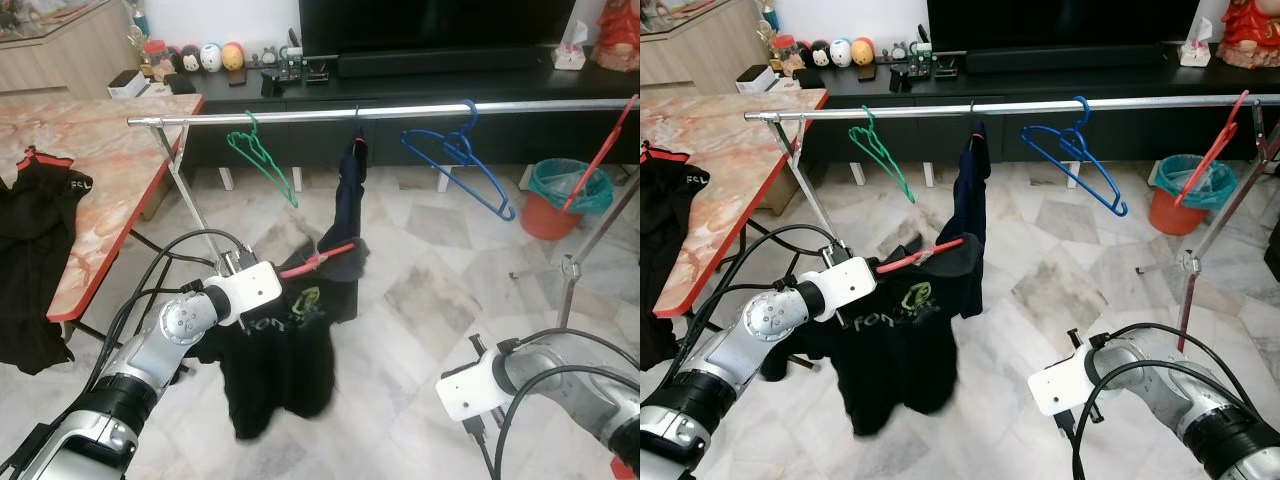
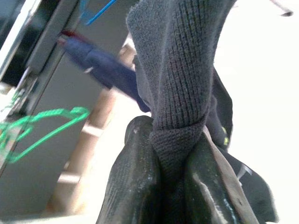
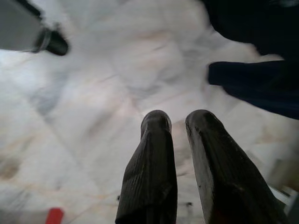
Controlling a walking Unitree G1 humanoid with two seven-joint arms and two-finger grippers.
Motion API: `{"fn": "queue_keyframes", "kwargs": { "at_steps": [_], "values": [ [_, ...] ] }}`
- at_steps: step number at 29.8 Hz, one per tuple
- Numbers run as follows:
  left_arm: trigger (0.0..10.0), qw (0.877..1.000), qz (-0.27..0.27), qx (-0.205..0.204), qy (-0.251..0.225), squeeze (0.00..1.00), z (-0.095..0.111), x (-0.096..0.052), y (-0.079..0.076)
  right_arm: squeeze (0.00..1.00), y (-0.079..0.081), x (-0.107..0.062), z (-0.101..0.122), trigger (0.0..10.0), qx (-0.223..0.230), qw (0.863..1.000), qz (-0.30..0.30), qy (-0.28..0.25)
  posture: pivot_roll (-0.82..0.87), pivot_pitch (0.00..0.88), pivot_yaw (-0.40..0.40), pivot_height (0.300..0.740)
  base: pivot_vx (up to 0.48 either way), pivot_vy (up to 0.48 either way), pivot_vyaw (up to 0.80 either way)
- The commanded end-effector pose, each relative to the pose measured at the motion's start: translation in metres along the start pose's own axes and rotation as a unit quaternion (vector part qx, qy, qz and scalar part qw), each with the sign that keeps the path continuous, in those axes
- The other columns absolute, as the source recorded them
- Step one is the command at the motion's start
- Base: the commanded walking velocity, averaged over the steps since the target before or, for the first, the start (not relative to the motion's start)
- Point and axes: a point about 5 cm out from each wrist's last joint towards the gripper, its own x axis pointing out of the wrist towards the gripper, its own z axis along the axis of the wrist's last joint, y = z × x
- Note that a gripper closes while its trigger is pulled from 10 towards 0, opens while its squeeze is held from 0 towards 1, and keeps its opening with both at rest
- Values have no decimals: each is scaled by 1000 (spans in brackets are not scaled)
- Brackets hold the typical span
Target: Hang hanger
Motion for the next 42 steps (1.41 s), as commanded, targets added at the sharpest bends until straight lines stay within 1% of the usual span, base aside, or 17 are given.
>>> {"fn": "queue_keyframes", "kwargs": {
  "at_steps": [1,5,6,7,9,11,14,16,18,22,25,26,27,28,34,37,42],
  "values": [
    [10000,999,-12,17,-26,0,6,-5,3,0,-12,-5,0,10000,5,999,-34,-5,-77,29,67,740,0,0,0],
    [10000,999,-28,17,-43,0,9,-7,2,0,-17,-7,-2,10000,18,998,-52,-11,-76,27,68,740,0,0,0],
    [10000,998,-43,24,-46,0,9,-9,1,0,-22,-9,-5,10000,26,996,-79,-9,-75,27,68,740,0,0,0],
    [10000,998,-43,24,-46,0,9,-9,1,0,-22,-9,-5,10000,26,996,-79,-9,-75,27,68,740,0,0,0],
    [10000,994,-94,39,-43,0,4,-14,-6,0,-31,-11,-9,10000,16,992,-123,-2,-78,27,68,740,0,0,0],
    [10000,991,-120,40,-43,0,2,-17,-11,0,-35,-13,-8,10000,13,990,-140,-9,-78,27,68,740,0,0,0],
    [10000,986,-155,40,-42,0,2,-20,-16,0,-45,-17,-2,10000,62,981,-176,-59,-78,29,67,740,0,0,0],
    [10000,985,-163,38,-42,0,2,-20,-18,0,-47,-18,0,10000,68,979,-181,-70,-75,30,68,740,0,0,0],
    [10000,984,-174,26,-41,0,1,-20,-22,0,-59,-25,18,10000,108,960,-206,-156,-78,29,68,740,0,0,0],
    [10000,985,-165,18,-47,0,2,-17,-21,0,-56,-23,25,10000,110,960,-185,-180,-80,29,66,740,0,0,0],
    [10000,985,-165,16,-52,0,4,-16,-21,0,-50,-19,26,10000,120,959,-172,-191,-76,30,65,740,0,0,0],
    [10000,985,-166,17,-52,0,4,-16,-21,0,-45,-17,26,10000,121,962,-156,-190,-76,30,65,740,0,0,0],
    [10000,985,-166,14,-53,0,4,-16,-21,439,-43,-16,25,10000,121,963,-150,-189,-76,30,65,740,0,0,0],
    [10000,985,-166,13,-54,0,4,-17,-20,1000,-41,-16,25,10000,126,963,-142,-192,-75,26,67,740,0,0,0],
    [10000,986,-162,3,-48,0,1,-17,-18,1000,-33,-20,26,10000,137,961,-105,-214,-78,19,68,740,0,0,0],
    [10000,989,-140,-10,-40,0,-3,-15,-15,1000,-28,-23,28,10000,145,960,-97,-221,-82,15,67,740,0,0,0],
    [10000,991,-126,-16,-37,0,-3,-13,-13,1000,-17,-20,33,10000,137,962,-81,-223,-85,11,68,740,0,0,0]
  ]
}}
